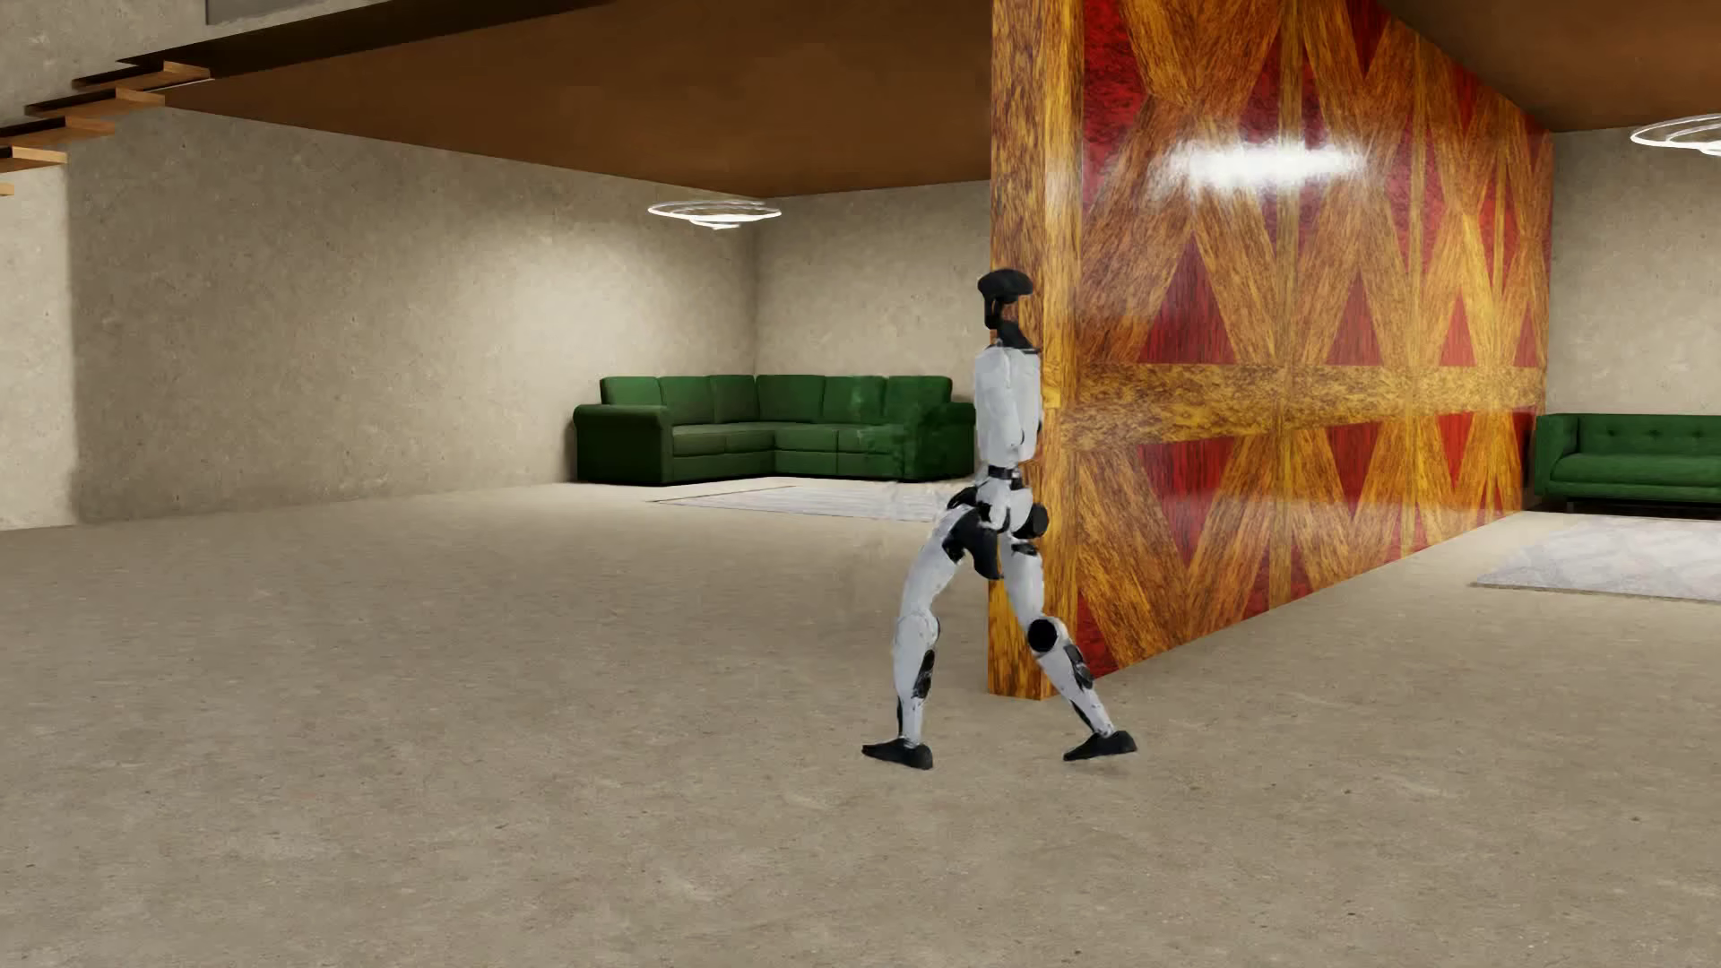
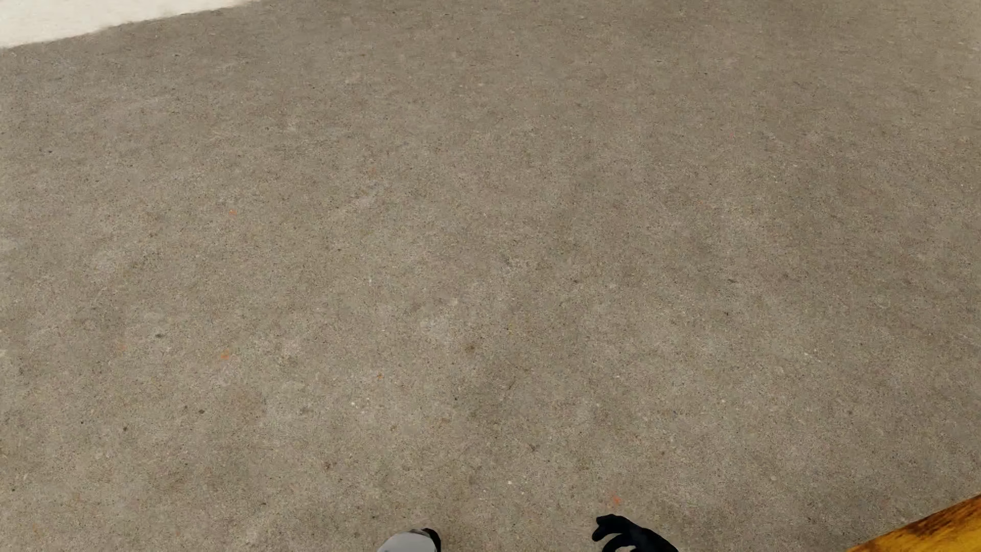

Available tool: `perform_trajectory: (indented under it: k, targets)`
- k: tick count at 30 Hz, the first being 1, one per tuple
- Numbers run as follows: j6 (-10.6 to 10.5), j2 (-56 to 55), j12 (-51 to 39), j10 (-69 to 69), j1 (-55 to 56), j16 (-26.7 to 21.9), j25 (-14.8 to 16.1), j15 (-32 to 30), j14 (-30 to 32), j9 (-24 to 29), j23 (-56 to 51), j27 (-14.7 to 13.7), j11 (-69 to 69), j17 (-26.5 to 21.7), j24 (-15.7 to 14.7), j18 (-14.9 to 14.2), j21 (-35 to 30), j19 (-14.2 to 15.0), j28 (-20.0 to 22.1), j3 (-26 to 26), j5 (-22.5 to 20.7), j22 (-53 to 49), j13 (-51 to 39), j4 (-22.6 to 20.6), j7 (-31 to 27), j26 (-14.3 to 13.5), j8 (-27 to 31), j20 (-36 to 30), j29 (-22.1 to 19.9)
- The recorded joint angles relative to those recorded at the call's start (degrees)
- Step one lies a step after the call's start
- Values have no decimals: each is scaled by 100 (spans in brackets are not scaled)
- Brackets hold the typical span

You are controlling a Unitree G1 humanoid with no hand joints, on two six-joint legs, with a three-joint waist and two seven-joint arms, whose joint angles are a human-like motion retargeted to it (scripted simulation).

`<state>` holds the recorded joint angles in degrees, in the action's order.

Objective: Circle the corner

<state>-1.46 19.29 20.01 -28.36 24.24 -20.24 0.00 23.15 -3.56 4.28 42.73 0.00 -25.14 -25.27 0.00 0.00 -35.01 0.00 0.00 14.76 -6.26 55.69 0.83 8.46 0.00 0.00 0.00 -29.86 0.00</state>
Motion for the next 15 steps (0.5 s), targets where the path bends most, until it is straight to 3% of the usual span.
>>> perform_trajectory:
  k: [1,2,3,4,5,6,8,9,10,11,12,13,14,15]
  targets:
    - [90,273,-45,-534,107,-18,0,-310,46,83,-174,0,-205,-14,0,0,332,0,0,167,174,76,119,-168,0,0,0,-109,0]
    - [195,219,-41,-1053,250,-13,0,-1009,378,-20,-94,0,-757,88,0,0,500,0,0,283,336,185,236,-276,0,0,0,-145,0]
    - [401,44,-55,-1556,82,-4,0,-2212,182,19,98,0,-1757,282,0,0,573,0,0,326,618,342,425,-572,0,0,0,-137,0]
    - [378,-627,-136,-1647,-111,37,0,-3223,-132,4,184,0,-3242,348,0,0,496,0,0,193,576,398,594,-769,0,0,0,-38,0]
    - [421,-1318,-156,-1596,-510,76,0,-3259,-427,129,311,0,-4786,428,0,0,350,0,0,73,696,275,660,-1022,0,0,0,147,0]
    - [346,-1998,-248,-1392,-1064,68,0,-2874,-567,237,407,0,-5677,424,0,0,-89,0,0,-136,680,101,658,-969,0,0,0,87,0]
    - [9,-3135,-414,-927,-1917,70,0,-2954,-706,304,190,0,-5235,406,0,0,-205,0,0,-893,474,-388,1081,-815,0,0,0,53,0]
    - [-59,-3427,-525,-726,-2408,-14,0,-3487,-785,364,735,0,-4072,502,0,0,-540,0,0,-1181,388,-602,1105,-678,0,0,0,30,0]
    - [-98,-3785,-590,-484,-2729,-24,0,-3821,-881,285,889,0,-2728,564,0,0,-301,0,0,-1458,396,-865,1286,-684,0,0,0,176,0]
    - [-120,-3858,-630,-246,-3217,-68,0,-3300,-1059,237,1049,0,-1290,564,0,0,-258,0,0,-1626,331,-1085,1422,-658,0,0,0,270,0]
    - [-45,-3832,-702,-58,-3583,-139,0,-1008,-1296,137,1074,0,-631,529,0,0,-429,0,0,-1712,277,-1300,1517,-772,0,0,0,468,0]
    - [-9,-3955,-729,-48,-3782,-225,0,-2771,-1638,-18,1072,0,1592,466,0,0,-558,0,0,-1768,328,-1461,1649,-802,0,0,0,642,0]
    - [45,-4063,-770,-55,-3956,-267,0,-3137,-1867,-71,1130,0,1916,436,0,0,-687,0,0,-1838,338,-1469,1769,-898,0,0,0,794,0]
    - [-27,-4271,-727,-196,-4137,-237,0,-935,-1931,-17,1206,0,-305,419,0,0,-789,0,0,-1940,252,-1422,1824,-878,0,0,0,994,0]
